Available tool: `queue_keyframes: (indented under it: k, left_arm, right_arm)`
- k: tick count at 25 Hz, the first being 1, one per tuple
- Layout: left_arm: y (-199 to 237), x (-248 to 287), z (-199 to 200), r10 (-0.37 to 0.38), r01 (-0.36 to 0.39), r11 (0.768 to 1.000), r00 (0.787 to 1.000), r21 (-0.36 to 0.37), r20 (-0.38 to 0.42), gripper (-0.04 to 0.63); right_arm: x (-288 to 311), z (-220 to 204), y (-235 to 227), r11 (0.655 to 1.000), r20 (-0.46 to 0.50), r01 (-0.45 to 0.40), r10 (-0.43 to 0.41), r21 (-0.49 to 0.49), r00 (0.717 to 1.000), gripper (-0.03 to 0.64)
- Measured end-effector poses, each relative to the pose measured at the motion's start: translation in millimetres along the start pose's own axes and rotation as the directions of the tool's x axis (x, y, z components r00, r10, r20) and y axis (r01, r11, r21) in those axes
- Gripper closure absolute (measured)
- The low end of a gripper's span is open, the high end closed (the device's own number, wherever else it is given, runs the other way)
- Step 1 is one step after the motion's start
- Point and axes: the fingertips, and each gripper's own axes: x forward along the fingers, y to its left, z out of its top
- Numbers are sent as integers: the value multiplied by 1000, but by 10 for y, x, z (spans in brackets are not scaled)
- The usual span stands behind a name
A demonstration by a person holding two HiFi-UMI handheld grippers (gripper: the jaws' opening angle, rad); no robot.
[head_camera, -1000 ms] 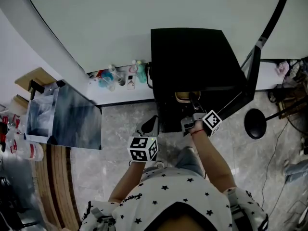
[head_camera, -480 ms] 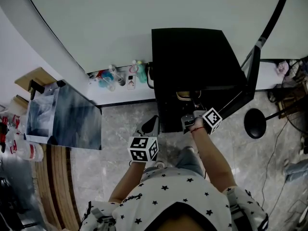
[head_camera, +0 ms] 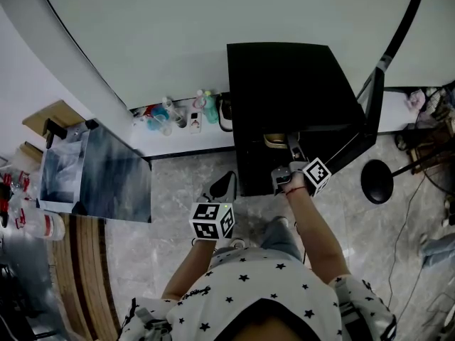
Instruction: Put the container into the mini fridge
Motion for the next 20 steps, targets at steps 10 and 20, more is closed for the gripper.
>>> queue_keyframes:
  k: [10, 20]
  left_arm:
    - [68, -214, -16, -42, 42, 999, 999, 15, -1, 583]
    - [89, -484, -94, -116, 116, 992, 993, 37, -16, 583]
  right_arm:
    - [-232, -117, 15, 999, 45, 32, -30, -36, 999, 235]
    - [-632, -417, 296, 962, 47, 21, -8, -271, 999, 238]
